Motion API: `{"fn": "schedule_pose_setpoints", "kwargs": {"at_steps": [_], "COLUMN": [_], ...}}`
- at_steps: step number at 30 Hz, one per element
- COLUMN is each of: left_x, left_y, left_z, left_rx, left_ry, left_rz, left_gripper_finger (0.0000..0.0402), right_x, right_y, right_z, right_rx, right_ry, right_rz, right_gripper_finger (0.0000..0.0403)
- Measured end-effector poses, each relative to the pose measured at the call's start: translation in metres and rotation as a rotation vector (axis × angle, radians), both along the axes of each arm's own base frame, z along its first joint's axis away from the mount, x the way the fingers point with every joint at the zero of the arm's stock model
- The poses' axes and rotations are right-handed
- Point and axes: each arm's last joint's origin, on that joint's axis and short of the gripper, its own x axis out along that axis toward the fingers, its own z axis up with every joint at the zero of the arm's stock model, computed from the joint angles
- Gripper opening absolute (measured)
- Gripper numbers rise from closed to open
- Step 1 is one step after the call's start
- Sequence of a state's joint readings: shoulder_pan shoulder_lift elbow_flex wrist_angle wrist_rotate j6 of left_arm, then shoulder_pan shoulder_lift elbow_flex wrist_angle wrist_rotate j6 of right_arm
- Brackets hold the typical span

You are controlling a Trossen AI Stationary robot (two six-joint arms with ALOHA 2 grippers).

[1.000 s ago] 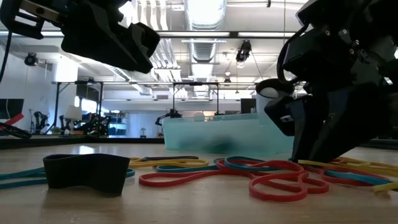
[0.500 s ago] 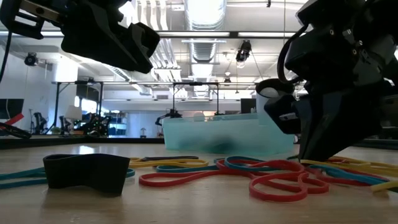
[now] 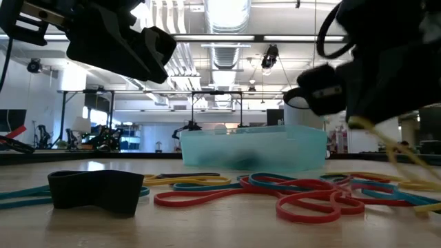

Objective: Pick and place rubber bands into bin
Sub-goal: Put the yellow rubber band into the blue bin

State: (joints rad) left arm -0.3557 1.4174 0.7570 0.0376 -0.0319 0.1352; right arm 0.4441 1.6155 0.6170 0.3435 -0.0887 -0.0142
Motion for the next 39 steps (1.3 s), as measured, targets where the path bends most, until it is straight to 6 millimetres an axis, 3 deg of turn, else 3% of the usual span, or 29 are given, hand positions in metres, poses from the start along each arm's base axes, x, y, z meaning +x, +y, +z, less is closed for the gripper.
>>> {"fn": "schedule_pose_setpoints", "kwargs": {"at_steps": [11, 23, 30, 34, 36, 39], "left_x": [0.0, 0.0, -0.001, -0.001, -0.001, -0.001], "left_y": [0.0, 0.0, 0.0, 0.0, 0.0, 0.0], "left_z": [0.0, -0.001, -0.001, -0.001, -0.002, -0.002], "left_rx": [-0.002, -0.001, -0.001, -0.001, 0.0, 0.0], "left_ry": [-0.006, -0.002, -0.002, -0.001, 0.0, 0.0], "left_rz": [0.0, -0.001, -0.001, 0.0, 0.0, 0.0], "left_gripper_finger": [0.0112, 0.0112, 0.0112, 0.0112, 0.0112, 0.0112], "right_x": [-0.01, -0.031, -0.041, -0.042, -0.042, -0.044], "right_y": [0.006, -0.011, -0.021, -0.023, -0.025, -0.025], "right_z": [0.037, 0.104, 0.129, 0.131, 0.125, 0.113], "right_rx": [-0.085, -0.287, -0.353, -0.314, -0.308, -0.288], "right_ry": [-0.216, -0.582, -0.723, -0.699, -0.606, -0.419], "right_rz": [0.128, 0.05, -0.038, -0.112, -0.189, -0.146], "right_gripper_finger": [0.0009, 0.0009, 0.0009, 0.0009, 0.0009, 0.0009]}}
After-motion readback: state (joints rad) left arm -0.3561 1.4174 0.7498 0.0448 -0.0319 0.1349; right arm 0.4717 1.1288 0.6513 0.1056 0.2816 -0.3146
